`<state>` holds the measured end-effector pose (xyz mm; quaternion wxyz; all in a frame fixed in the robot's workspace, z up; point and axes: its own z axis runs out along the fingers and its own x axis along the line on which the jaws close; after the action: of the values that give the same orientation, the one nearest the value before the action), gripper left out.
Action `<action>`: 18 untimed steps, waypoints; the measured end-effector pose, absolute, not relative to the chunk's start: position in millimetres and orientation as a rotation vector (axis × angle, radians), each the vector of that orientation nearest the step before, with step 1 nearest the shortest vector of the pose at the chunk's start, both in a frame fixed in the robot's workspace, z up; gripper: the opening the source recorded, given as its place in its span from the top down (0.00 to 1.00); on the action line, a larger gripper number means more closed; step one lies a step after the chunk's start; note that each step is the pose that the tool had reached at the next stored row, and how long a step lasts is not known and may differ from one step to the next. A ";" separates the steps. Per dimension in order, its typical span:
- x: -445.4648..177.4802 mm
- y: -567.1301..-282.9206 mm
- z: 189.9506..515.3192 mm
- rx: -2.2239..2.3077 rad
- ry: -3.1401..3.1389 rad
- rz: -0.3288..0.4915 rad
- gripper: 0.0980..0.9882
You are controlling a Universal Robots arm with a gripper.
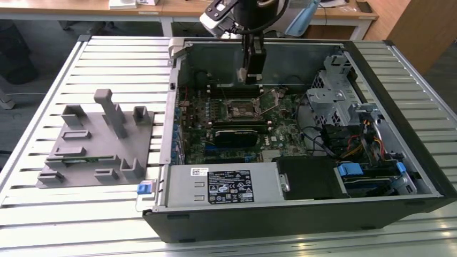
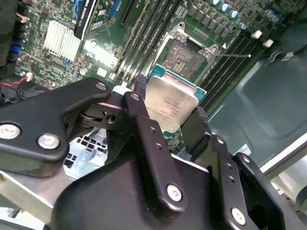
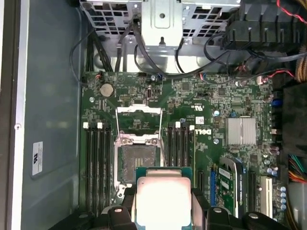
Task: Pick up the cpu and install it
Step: 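Place the cpu into insertion slot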
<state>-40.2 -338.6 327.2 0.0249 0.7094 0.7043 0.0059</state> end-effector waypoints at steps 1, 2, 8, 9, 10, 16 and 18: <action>-40.2 -338.4 326.0 2.183 2.190 0.019 0.50; -40.2 -338.3 324.8 2.171 2.201 0.019 0.50; -40.2 -336.5 318.5 2.147 2.227 0.022 0.50; -40.2 -336.1 317.3 2.147 2.227 0.022 0.50; -40.2 -335.8 316.3 2.147 2.227 0.022 0.50; -40.2 -334.7 311.3 2.147 2.227 0.023 0.50; -40.2 -334.7 310.1 2.147 2.227 0.022 0.50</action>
<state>-40.2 -334.7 310.1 0.0239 0.6939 0.7197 0.0072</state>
